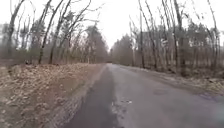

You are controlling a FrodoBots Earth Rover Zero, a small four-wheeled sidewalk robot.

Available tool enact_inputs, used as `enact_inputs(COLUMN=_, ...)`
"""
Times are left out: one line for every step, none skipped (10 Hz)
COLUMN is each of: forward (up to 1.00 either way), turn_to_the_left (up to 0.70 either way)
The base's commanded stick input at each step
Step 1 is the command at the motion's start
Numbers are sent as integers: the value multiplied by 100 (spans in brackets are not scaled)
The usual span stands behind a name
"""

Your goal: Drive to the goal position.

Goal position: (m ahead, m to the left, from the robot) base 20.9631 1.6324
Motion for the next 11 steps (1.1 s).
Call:
enact_inputs(forward=100, turn_to_the_left=0)
enact_inputs(forward=100, turn_to_the_left=32)
enact_inputs(forward=100, turn_to_the_left=20)
enact_inputs(forward=100, turn_to_the_left=7)
enact_inputs(forward=100, turn_to_the_left=0)
enact_inputs(forward=100, turn_to_the_left=0)
enact_inputs(forward=100, turn_to_the_left=0)
enact_inputs(forward=100, turn_to_the_left=0)
enact_inputs(forward=100, turn_to_the_left=0)
enact_inputs(forward=100, turn_to_the_left=0)
enact_inputs(forward=100, turn_to_the_left=0)
